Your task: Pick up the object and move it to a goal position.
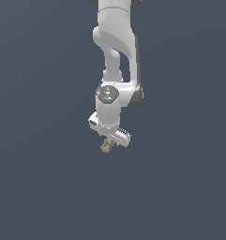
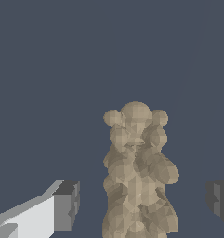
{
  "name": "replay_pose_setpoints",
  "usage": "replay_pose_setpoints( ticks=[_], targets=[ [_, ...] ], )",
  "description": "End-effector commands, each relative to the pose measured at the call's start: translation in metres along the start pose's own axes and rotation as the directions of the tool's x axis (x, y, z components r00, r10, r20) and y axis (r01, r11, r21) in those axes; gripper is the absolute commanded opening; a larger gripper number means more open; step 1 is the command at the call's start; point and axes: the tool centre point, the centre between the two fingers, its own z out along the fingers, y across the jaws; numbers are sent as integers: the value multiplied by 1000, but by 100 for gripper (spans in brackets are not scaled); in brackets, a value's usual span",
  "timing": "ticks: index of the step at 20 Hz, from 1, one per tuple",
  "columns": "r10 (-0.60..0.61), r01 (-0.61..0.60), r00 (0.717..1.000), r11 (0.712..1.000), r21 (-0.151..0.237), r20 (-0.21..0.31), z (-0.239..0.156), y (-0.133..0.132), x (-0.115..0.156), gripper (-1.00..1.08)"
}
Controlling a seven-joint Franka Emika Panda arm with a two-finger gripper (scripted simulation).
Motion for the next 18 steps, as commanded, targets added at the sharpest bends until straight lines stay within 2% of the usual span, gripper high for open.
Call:
replay_pose_setpoints(
  ticks=[1, 6, 7, 18],
  targets=[
    [1, -1, 1000, 1000, 0, 0, 11, 0, 0, 100],
    [2, -2, 1000, 1000, 0, 0, 18, -1, 1, 100],
    [2, -2, 1000, 1000, 0, 0, 18, -1, 1, -100],
    [1, -1, 1000, 1000, 1, -1, 17, -1, 1, -100]
  ],
)
